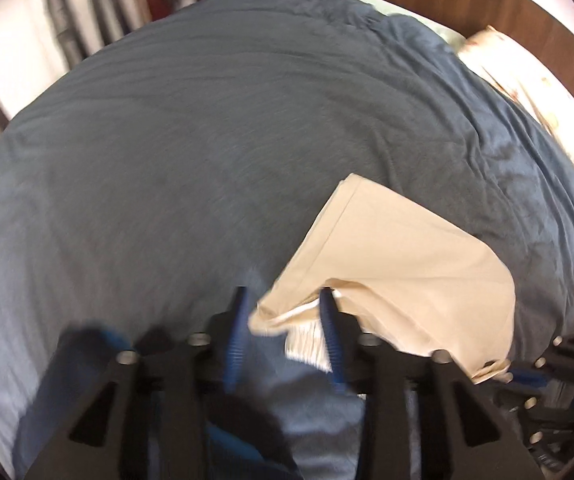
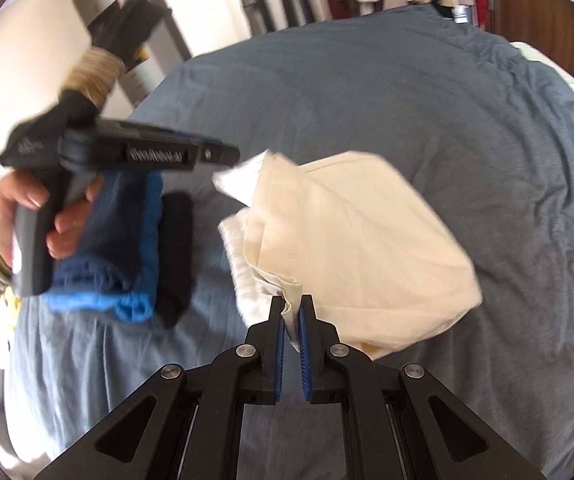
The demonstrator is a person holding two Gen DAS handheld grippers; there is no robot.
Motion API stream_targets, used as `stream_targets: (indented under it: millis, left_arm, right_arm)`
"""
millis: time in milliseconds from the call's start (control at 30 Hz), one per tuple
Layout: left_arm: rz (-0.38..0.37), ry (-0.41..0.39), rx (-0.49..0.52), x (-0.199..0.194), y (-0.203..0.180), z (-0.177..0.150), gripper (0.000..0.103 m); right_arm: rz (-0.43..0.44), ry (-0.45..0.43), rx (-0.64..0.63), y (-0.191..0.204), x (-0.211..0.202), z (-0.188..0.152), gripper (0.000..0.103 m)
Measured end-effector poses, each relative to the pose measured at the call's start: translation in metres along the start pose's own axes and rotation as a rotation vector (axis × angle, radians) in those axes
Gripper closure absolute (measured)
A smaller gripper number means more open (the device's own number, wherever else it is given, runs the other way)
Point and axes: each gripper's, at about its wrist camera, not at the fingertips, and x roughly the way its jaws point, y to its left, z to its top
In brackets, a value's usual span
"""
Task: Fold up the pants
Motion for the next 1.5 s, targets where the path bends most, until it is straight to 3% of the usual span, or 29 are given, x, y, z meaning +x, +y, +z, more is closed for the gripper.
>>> stream_targets:
  millis: [100, 200, 300, 367, 433, 500, 600, 700, 833, 1033, 1200, 1400, 1500]
  left_arm:
    - [-0.026, 0.0, -0.057, -0.012, -0.004, -0.019, 0.062]
    - [-0.027, -0.002, -0.126, -0.019, -0.01, -0.037, 0.059]
    - [0.001, 0.004, -0.179, -0.018, -0.02, -0.05, 0.058]
    - [-0.024, 0.009, -0.238, -0.014, -0.024, -0.058, 0.056]
    - [-0.049, 0.012, -0.306, -0.008, -0.028, -0.065, 0.054]
    - [-0.037, -0.012, -0.394, -0.004, -0.031, -0.07, 0.052]
    - [-0.009, -0.08, -0.538, -0.002, -0.034, -0.074, 0.036]
    - [0.05, -0.108, -0.614, 0.006, -0.038, -0.075, 0.032]
    - [0.126, -0.095, -0.619, 0.021, -0.039, -0.069, 0.028]
    - [0.141, -0.081, -0.662, 0.042, -0.036, -0.067, 0.025]
    - [0.206, -0.03, -0.694, 0.057, -0.036, -0.061, 0.026]
    - [0.32, -0.096, -0.596, 0.043, -0.064, -0.047, 0.025]
    - [0.376, -0.117, -0.598, 0.042, -0.071, -0.051, 0.025]
  right_arm:
    - [0.025, 0.045, -0.06, 0.005, 0.004, -0.014, 0.091]
    - [0.042, 0.094, -0.122, 0.008, 0.005, -0.025, 0.075]
    - [0.064, 0.134, -0.144, 0.007, -0.001, -0.036, 0.075]
    - [0.039, 0.127, -0.147, 0.001, -0.006, -0.036, 0.075]
    - [-0.007, 0.1, -0.114, -0.011, -0.011, -0.029, 0.072]
    - [-0.015, 0.077, -0.059, -0.027, -0.013, -0.017, 0.059]
    - [-0.054, 0.025, 0.047, -0.062, -0.013, 0.004, 0.056]
    - [-0.083, 0.006, 0.113, -0.094, -0.006, 0.022, 0.055]
    - [-0.094, 0.012, 0.133, -0.122, 0.007, 0.039, 0.055]
    - [-0.053, 0.042, 0.118, -0.143, 0.035, 0.059, 0.055]
    - [-0.017, 0.083, 0.128, -0.147, 0.061, 0.06, 0.055]
    - [0.011, 0.086, 0.175, -0.155, 0.065, 0.052, 0.055]
    - [0.032, 0.086, 0.186, -0.155, 0.064, 0.051, 0.055]
